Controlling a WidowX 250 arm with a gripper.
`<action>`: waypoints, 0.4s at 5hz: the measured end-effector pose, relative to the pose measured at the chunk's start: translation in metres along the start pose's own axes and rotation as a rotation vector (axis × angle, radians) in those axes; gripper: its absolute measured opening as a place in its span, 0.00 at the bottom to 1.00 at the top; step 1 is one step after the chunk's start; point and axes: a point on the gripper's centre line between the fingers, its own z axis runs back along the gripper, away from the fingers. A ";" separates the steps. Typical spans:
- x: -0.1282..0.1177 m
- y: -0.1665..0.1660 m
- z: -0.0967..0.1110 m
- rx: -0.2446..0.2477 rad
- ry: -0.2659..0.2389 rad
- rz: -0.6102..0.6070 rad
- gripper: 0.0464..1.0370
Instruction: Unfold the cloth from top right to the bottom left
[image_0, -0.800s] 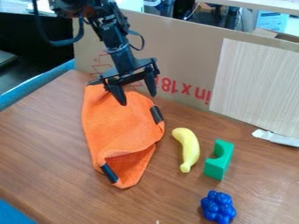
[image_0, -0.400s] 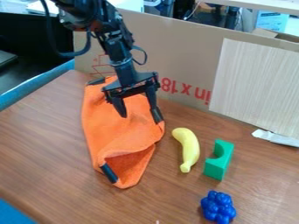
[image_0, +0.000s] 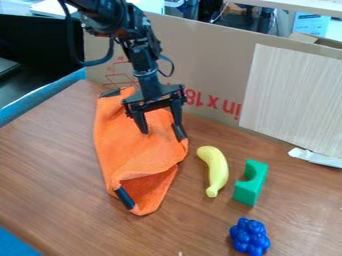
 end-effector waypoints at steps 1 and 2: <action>0.001 -0.011 -0.001 0.049 -0.024 -0.010 0.96; 0.002 -0.014 -0.005 0.074 -0.028 -0.008 0.96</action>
